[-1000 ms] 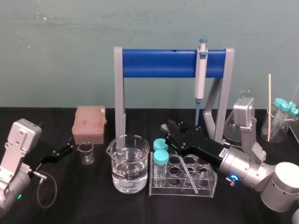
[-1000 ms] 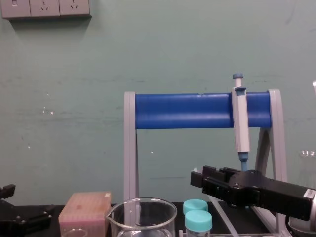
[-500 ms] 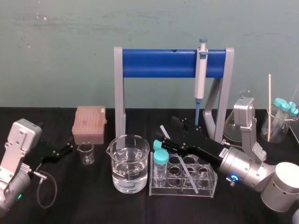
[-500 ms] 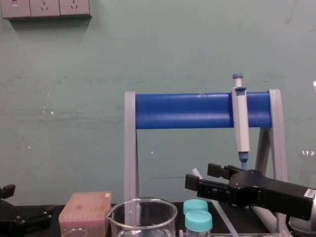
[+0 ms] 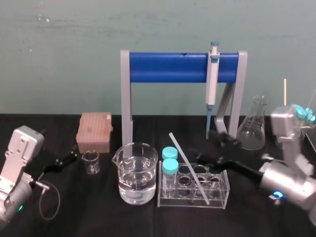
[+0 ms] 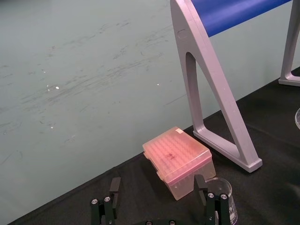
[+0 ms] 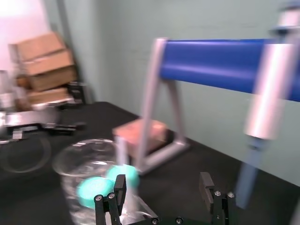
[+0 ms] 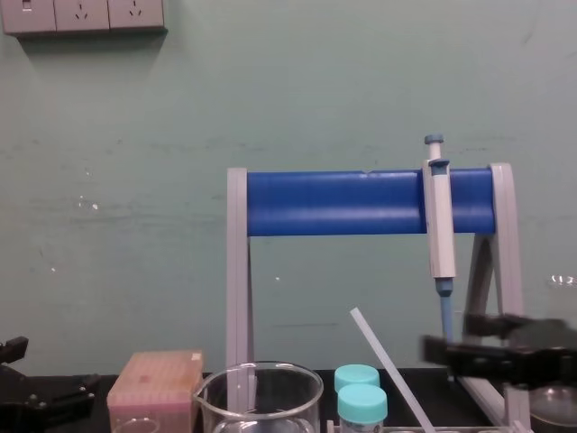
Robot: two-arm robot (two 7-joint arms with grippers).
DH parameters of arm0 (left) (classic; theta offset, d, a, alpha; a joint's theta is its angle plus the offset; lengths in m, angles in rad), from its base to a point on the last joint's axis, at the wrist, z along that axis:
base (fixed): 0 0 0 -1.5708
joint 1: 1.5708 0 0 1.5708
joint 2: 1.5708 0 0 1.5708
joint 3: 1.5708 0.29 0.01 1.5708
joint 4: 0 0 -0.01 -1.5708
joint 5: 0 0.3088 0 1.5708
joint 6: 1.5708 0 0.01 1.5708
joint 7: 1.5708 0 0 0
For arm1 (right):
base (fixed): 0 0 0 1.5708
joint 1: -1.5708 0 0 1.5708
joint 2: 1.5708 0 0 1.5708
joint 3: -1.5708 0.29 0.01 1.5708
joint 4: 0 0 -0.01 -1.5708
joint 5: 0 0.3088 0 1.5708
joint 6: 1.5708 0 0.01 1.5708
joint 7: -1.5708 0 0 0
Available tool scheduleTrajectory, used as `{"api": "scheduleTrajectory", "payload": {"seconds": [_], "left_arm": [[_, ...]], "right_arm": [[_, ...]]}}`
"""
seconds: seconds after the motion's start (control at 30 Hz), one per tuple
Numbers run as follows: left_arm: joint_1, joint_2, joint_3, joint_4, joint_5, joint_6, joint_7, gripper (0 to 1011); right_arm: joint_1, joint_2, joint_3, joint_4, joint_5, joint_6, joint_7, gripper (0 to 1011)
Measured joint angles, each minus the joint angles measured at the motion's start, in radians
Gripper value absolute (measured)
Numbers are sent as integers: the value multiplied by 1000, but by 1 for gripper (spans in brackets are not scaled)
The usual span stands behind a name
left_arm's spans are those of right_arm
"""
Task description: Pick up the stirring rod with one hand, then place it down.
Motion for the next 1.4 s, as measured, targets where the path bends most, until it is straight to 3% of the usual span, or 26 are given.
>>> {"api": "scheduleTrajectory", "payload": {"seconds": [0.2,0.27,0.37,0.5,0.6,1.4], "left_arm": [[0,0,0,0,0,0,0,1000],[0,0,0,0,0,0,0,1000],[0,0,0,0,0,0,0,1000],[0,0,0,0,0,0,0,1000],[0,0,0,0,0,0,0,1000],[0,0,0,0,0,0,0,1000]], "right_arm": [[-63,15,78,-39,-55,8,-197,1000],[-79,2,106,-44,-116,28,-339,1000],[-82,-15,117,-36,-190,60,-468,1000],[-77,-33,118,-16,-249,101,-552,1000],[-73,-41,118,-8,-266,118,-574,1000],[-74,-35,116,-12,-254,106,-554,1000]]}}
